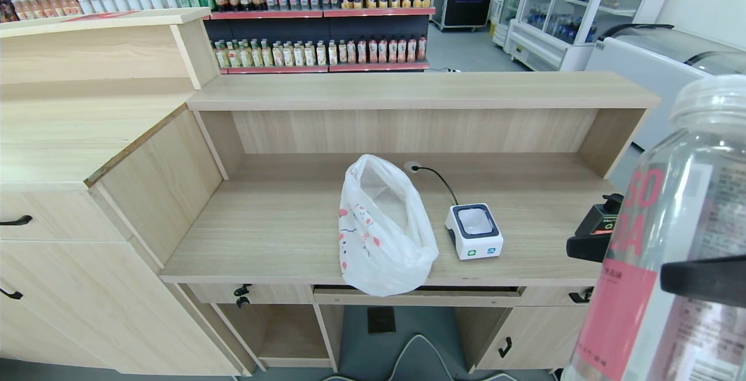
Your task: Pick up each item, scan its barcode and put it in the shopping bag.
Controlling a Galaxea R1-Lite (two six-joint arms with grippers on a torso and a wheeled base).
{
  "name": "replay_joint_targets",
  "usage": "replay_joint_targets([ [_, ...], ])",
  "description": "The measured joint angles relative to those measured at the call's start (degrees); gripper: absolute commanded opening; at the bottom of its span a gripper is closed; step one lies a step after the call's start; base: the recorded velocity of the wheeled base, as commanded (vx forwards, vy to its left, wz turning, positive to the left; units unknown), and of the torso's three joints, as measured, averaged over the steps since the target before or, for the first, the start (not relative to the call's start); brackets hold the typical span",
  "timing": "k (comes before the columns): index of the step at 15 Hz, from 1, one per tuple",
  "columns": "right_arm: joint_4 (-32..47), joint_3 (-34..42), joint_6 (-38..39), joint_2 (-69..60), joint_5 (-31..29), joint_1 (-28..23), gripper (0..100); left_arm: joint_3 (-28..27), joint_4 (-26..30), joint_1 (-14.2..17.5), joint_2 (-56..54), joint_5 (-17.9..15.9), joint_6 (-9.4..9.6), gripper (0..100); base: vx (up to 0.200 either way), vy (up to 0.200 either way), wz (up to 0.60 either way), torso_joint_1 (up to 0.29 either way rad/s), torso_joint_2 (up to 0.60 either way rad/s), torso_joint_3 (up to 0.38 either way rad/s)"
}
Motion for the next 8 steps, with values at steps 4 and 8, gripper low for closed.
replay_joint_targets([
  [4, 0.66, 0.00, -3.08, 0.00, -1.67, -3.24, 0, 0.00, 0.00, 0.00, 0.00, -0.02, 0.00, 0, 0.000, 0.000, 0.00, 0.000, 0.00, 0.000],
  [8, 0.28, 0.52, -15.76, 4.74, -21.63, -14.08, 0, 0.00, 0.00, 0.00, 0.00, 0.00, 0.02, 0, 0.000, 0.000, 0.00, 0.000, 0.00, 0.000],
])
